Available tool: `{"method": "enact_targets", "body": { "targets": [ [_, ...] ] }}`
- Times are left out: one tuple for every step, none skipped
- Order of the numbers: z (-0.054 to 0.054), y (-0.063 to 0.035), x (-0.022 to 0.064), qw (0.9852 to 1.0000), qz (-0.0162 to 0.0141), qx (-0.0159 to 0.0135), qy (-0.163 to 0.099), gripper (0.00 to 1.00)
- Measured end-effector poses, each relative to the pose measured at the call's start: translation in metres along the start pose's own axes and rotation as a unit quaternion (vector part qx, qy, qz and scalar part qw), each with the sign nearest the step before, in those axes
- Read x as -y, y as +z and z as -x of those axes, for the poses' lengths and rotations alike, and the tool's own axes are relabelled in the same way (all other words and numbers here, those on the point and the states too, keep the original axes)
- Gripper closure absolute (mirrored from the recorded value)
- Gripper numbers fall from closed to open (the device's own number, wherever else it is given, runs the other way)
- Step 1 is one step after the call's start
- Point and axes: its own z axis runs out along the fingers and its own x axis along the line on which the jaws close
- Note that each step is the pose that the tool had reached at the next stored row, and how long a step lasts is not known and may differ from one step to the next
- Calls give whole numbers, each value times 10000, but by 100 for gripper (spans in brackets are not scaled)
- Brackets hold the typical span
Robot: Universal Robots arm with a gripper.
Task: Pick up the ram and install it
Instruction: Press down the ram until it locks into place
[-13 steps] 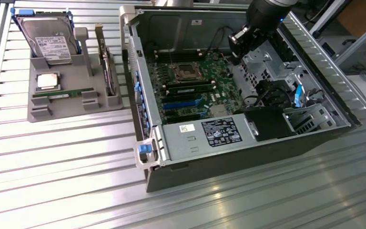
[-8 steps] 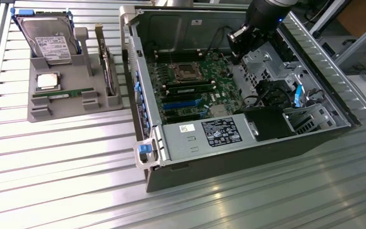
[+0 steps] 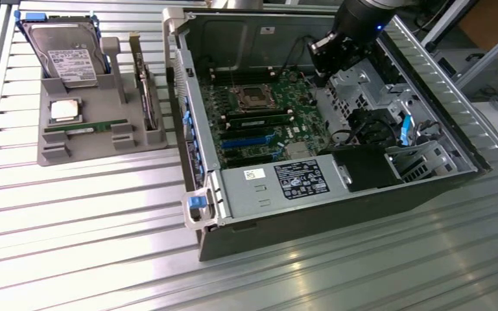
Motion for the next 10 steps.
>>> {"method": "enact_targets", "body": {
  "targets": [
    [0,0,0,10000,2,2,64,89],
    [0,0,0,9999,5,4,130,89],
    [0,0,0,9998,7,5,199,89],
    [0,0,0,9996,11,7,269,89],
    [0,0,0,9993,14,10,362,89],
    [0,0,0,9992,16,11,399,89],
    [0,0,0,9991,17,12,421,89],
    [0,0,0,9991,16,12,422,89],
    [0,0,0,9991,17,12,422,89],
    [0,0,0,9991,17,12,421,89]
  ]
}}
